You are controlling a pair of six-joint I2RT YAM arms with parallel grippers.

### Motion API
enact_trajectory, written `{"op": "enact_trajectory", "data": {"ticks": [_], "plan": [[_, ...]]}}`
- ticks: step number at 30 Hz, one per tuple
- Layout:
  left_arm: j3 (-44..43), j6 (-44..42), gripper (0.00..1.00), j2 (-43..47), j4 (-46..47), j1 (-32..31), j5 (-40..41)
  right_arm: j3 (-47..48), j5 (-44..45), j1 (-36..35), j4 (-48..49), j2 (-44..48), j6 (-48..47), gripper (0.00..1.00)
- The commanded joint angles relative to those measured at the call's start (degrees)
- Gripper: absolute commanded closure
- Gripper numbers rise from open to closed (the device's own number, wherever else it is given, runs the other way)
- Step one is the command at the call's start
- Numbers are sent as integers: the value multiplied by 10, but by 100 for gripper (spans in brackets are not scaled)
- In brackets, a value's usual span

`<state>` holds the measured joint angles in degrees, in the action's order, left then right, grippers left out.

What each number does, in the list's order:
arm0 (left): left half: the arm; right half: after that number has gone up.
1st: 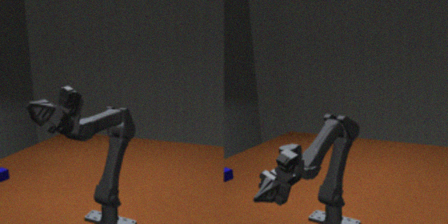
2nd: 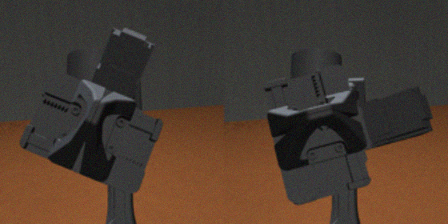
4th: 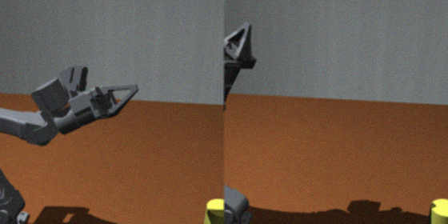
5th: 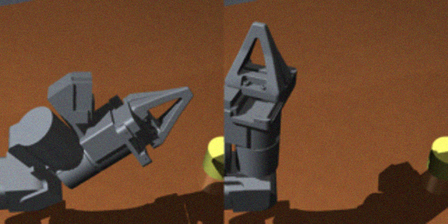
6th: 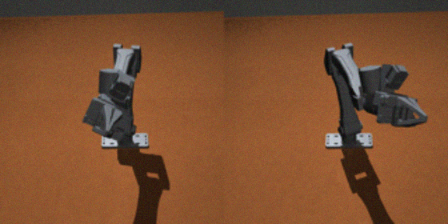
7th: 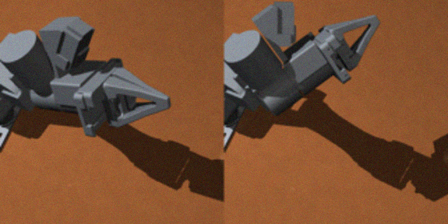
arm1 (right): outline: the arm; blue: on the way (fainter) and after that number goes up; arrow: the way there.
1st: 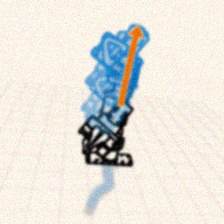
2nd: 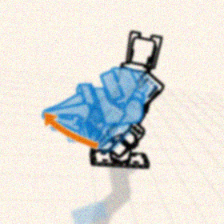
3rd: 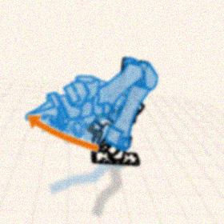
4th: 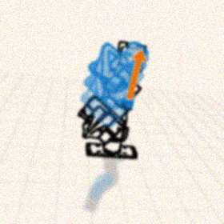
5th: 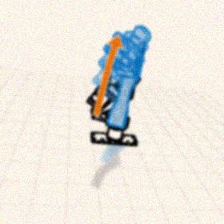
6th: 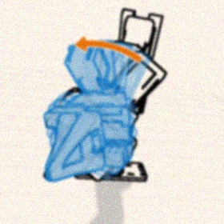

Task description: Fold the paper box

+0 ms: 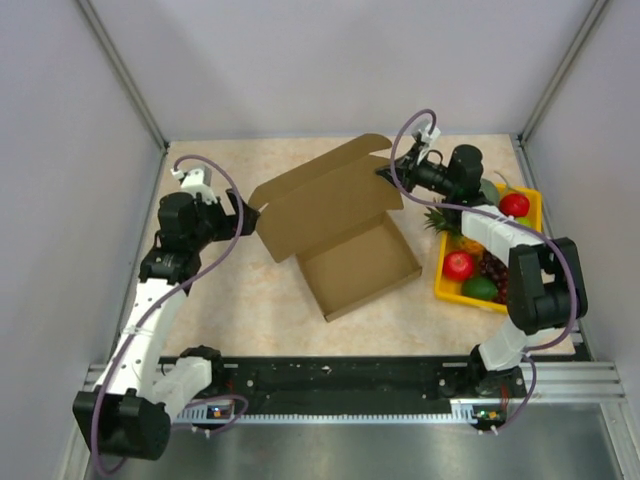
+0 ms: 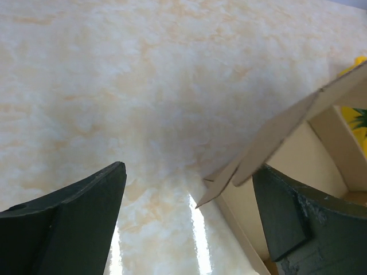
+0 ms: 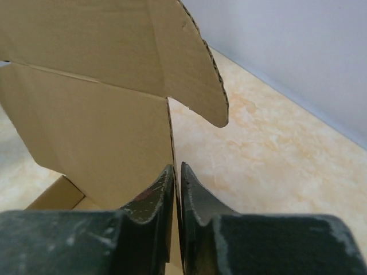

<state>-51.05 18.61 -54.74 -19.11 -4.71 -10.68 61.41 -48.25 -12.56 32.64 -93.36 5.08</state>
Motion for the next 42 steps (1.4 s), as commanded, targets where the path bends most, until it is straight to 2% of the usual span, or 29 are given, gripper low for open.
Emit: {"op": "enact_trajectory", "data": {"ticks": [1,3,7,9,10,11,12,18,19,21,26,30,32,38,41,42], "plan": [[28,18,10,-3,134,3,-108,-30,22,4,80,2,2,86],[28,1,23,-25,136,3,-159,-42,42,4,58,10,4,81],[11,-45,22,-50,121,2,-196,-25,58,4,-75,42,-34,65],[-1,-62,22,-62,95,1,-197,14,76,5,-204,49,-48,58],[-2,-67,22,-63,92,1,-201,35,76,5,-250,48,-89,55],[-4,-72,22,-62,89,-3,-200,73,84,6,-287,44,-91,53],[-7,-74,23,-62,83,-7,-188,96,85,4,-381,40,-103,50],[-33,-110,28,-69,46,-22,-145,212,131,5,-553,20,-176,44],[-39,-112,28,-76,39,-22,-144,230,131,4,-603,13,-202,44],[-55,-123,22,-84,34,-22,-146,277,126,4,-641,-8,-220,42],[-99,-149,22,-128,-8,-22,-149,360,115,4,-733,-45,-279,43],[-135,-164,40,-152,-32,-22,-174,377,81,4,-749,-56,-314,46],[-140,-163,44,-158,-36,-24,-182,384,61,5,-766,-67,-329,49],[-143,-175,58,-164,-48,-48,-156,394,47,4,-769,-81,-338,64],[-145,-175,67,-164,-53,-68,-122,409,62,3,-768,-86,-329,74],[-150,-174,70,-164,-53,-81,-109,410,67,-2,-768,-86,-322,81]]}}
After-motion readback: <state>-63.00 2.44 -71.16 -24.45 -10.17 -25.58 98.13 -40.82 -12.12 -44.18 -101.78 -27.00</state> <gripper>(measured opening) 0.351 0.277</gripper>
